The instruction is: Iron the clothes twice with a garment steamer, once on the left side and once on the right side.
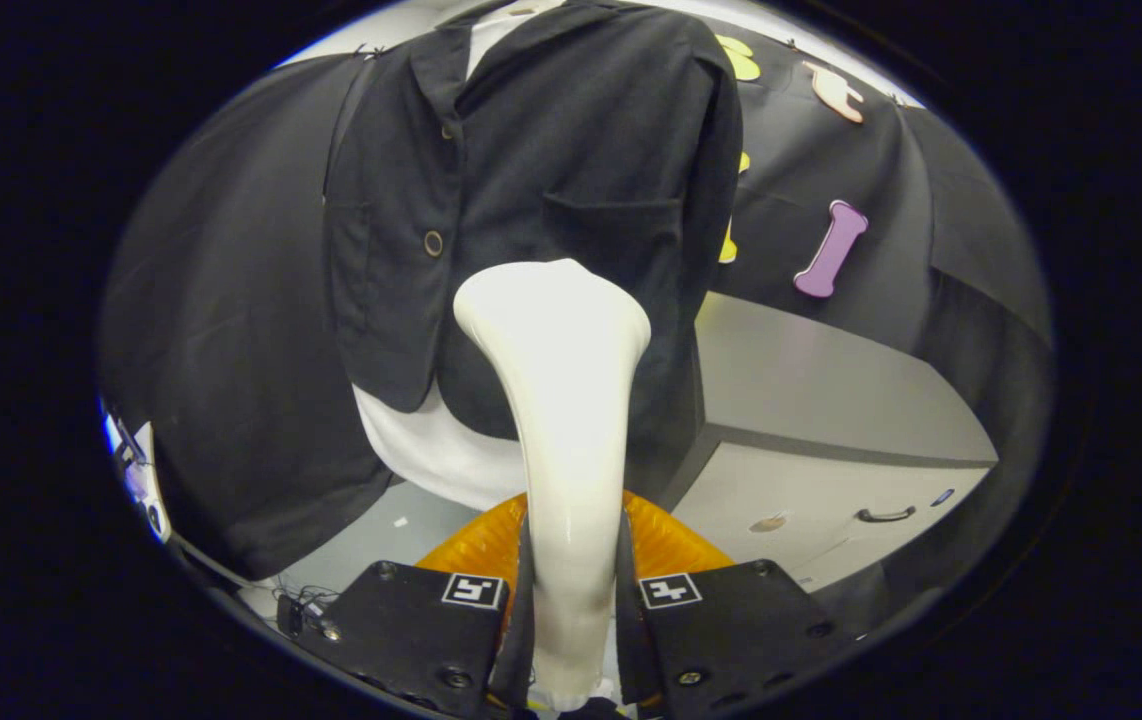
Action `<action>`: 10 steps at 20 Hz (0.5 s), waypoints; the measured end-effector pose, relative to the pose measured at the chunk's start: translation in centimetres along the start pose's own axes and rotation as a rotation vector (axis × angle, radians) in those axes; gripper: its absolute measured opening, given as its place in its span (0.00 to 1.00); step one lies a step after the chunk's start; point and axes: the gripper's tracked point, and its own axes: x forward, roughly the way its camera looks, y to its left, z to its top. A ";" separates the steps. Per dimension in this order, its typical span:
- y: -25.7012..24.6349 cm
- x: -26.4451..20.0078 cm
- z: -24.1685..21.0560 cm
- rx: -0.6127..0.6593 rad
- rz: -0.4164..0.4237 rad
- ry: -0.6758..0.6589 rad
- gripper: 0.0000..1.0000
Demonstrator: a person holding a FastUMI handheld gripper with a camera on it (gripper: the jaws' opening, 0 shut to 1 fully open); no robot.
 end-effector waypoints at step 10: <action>0.3 3.1 -4.8 0.030 0.025 0.087 0.36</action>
